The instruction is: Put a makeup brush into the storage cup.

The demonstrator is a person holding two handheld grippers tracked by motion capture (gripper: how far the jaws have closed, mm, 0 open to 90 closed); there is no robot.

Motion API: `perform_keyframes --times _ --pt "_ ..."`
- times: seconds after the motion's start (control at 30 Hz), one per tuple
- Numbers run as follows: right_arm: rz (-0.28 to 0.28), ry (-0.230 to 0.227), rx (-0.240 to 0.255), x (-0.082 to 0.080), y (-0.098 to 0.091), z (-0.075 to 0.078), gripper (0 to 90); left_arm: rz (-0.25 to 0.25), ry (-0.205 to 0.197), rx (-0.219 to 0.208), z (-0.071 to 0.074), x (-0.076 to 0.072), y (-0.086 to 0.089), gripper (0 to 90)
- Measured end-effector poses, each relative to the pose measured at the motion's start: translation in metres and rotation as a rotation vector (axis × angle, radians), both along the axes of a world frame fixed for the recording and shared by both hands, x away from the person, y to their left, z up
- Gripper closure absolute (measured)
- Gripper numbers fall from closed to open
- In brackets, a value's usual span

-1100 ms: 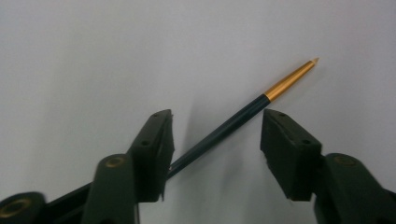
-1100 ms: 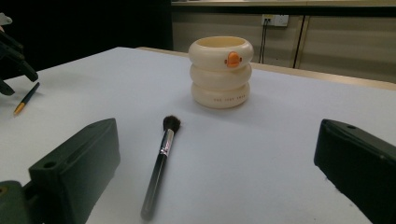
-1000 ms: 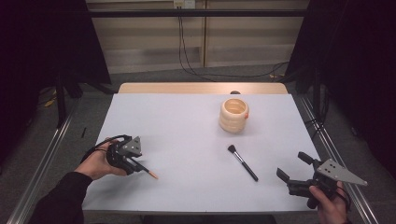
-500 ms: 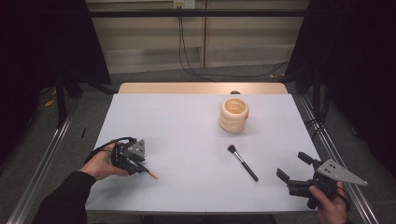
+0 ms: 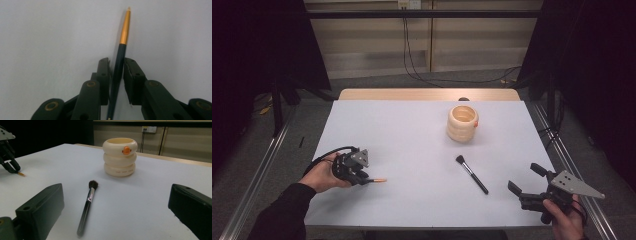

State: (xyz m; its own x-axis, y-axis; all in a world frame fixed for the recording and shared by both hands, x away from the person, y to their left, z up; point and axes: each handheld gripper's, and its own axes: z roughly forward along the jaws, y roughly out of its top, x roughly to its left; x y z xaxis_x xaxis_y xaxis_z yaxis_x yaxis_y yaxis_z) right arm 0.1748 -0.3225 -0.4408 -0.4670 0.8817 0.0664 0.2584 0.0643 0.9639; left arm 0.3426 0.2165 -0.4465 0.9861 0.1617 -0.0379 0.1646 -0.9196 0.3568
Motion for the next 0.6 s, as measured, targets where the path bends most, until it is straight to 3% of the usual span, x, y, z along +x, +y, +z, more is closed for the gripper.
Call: perform_keyframes --times 0.13,0.23,0.37,0.6 --pt "0.002 0.002 -0.003 0.000 0.000 0.000 0.0 0.015 0.023 -0.002 -0.001 0.003 0.000 76.0" --pt "0.003 0.001 -0.005 0.001 0.000 0.000 0.0 0.063 0.047 -0.002 -0.002 0.005 0.000 76.0" --pt "0.003 0.010 -0.007 0.000 0.000 -0.001 0.0 0.084 0.062 0.003 -0.002 0.006 0.000 76.6" --pt "0.003 0.020 -0.005 0.001 0.000 -0.001 0.0 0.150 0.111 -0.028 -0.003 0.012 0.004 83.4"
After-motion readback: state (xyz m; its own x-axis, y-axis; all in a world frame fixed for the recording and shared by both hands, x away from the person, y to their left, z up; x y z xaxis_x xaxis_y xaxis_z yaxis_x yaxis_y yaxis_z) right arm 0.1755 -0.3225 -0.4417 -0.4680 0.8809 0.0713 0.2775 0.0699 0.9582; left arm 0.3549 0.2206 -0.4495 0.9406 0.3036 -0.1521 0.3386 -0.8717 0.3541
